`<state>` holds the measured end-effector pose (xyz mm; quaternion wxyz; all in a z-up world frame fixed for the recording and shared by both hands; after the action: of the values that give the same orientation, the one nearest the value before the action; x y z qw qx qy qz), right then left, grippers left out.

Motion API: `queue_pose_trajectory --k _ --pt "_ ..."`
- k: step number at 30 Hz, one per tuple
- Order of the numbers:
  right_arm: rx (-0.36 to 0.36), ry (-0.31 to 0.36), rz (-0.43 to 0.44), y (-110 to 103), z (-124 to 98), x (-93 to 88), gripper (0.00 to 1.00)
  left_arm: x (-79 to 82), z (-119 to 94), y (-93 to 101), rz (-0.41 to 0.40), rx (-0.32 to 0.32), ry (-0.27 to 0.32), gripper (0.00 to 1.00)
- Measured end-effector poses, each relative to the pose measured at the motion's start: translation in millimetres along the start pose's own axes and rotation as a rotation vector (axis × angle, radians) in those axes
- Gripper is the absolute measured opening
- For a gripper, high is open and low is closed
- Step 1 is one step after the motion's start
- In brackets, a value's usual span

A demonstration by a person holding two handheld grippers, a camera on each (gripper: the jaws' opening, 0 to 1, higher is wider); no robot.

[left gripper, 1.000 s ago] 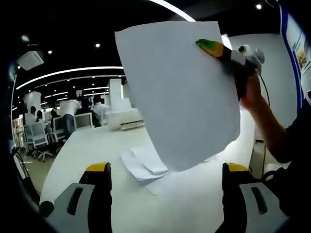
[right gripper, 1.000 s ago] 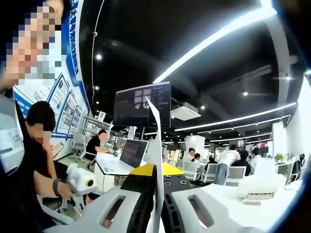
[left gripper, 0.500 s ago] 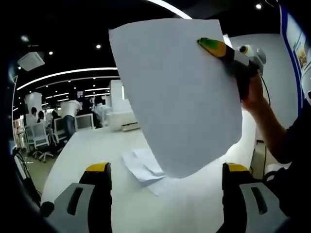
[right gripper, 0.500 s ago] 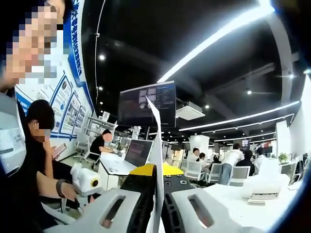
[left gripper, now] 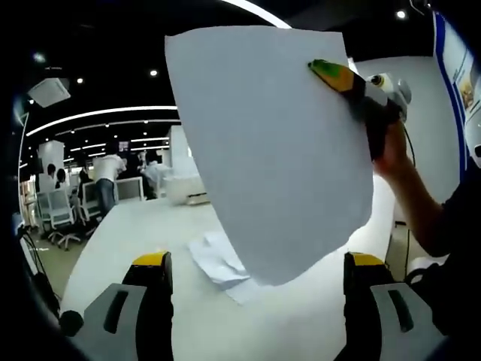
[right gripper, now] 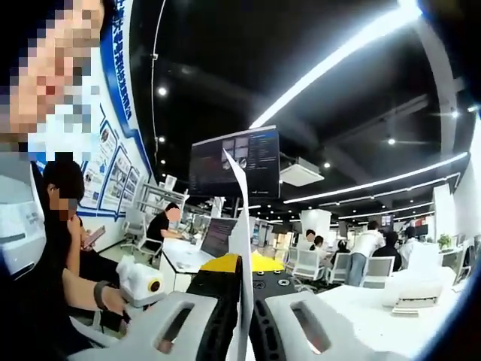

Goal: Organize the stack of printing papers by aligning and flattening the scattered papers on the table

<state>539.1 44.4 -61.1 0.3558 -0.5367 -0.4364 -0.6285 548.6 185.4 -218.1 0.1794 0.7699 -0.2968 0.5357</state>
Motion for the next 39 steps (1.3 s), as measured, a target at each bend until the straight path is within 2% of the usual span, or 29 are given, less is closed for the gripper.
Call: queue_pose_trajectory --k 18,39 --pt "0.042 0.013 0.002 -8 2 2.3 0.00 -2.5 -1 -6.0 -0.004 0.018 -0.004 0.97" --pt "0.072 0.026 -0.020 -18 3 7.5 0.00 -0.4 -1 -14.0 -0.026 0.022 0.022 0.96"
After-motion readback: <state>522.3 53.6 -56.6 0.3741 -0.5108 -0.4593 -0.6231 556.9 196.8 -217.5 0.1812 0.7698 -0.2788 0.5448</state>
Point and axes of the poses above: the point that each gripper's makers call its tool centre point, and the gripper's own axes: z roughly forward along the fingers, y roughly to its right, x roughly out of its top, the point moved 5 cm from there along -z, roughly backward along the fingers, and after that the axes turned 15 degrees about -y, right-handed, at the moved point
